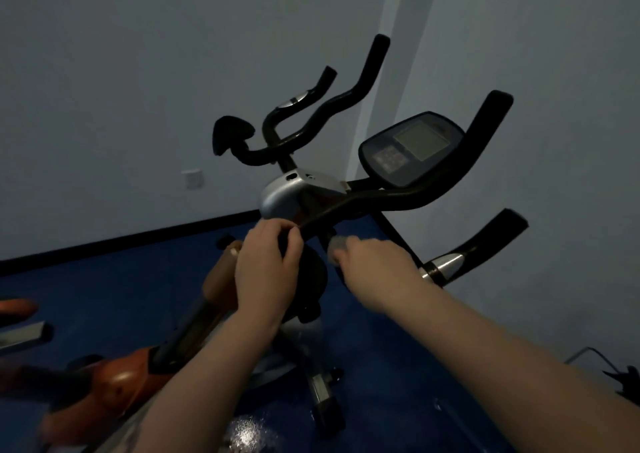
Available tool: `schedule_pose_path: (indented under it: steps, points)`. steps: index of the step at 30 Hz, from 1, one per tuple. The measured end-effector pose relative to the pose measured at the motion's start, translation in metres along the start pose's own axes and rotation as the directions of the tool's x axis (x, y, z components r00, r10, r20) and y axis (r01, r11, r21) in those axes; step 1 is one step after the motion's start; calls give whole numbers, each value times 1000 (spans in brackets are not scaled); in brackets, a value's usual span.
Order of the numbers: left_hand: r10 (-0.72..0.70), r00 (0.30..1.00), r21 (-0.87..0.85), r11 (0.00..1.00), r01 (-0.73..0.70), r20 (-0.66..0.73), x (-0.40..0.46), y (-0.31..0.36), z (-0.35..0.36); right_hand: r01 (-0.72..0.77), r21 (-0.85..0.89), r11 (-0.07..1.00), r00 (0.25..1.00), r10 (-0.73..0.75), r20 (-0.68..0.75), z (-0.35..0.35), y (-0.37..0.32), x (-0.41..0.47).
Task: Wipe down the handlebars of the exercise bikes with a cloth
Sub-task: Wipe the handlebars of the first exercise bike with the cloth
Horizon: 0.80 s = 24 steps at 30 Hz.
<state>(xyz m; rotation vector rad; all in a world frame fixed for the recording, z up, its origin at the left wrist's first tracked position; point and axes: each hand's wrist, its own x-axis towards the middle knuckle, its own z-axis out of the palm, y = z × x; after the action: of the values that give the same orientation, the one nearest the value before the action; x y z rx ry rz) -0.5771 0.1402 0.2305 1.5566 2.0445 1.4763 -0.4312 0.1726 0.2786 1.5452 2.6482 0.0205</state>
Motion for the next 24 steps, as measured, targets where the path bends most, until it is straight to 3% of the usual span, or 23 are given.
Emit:
schedule_pose_path:
  steps: [4, 9, 13, 15, 18, 21, 24]
  points:
    - [-5, 1000, -35, 999, 4, -15, 1, -3, 1, -85, 37, 996, 995, 87, -49, 9, -2, -18]
    - [-9, 1000, -41, 999, 9, -6, 2, -2, 0, -144, 272, 951, 987, 156, -23, 1, -10, 25]
    - [23, 999, -28, 999, -22, 29, 2, -2, -2, -201, 144, 969, 960, 224, -169, 20, -9, -5]
    - [27, 999, -29, 999, -26, 41, 3, -3, -2, -227, 107, 968, 959, 241, -147, 23, -5, -7]
    - [22, 998, -73, 997, -18, 51, 2, -4, -2, -219, 232, 948, 970, 238, -53, 11, -6, 23]
    - [-13, 999, -119, 993, 18, 44, 3, -6, -5, -247, 342, 907, 947, 300, -112, 12, -15, 30]
    - [-32, 998, -135, 990, 38, 49, 4, -9, -4, -272, 187, 944, 922, 311, -230, 20, -18, -2]
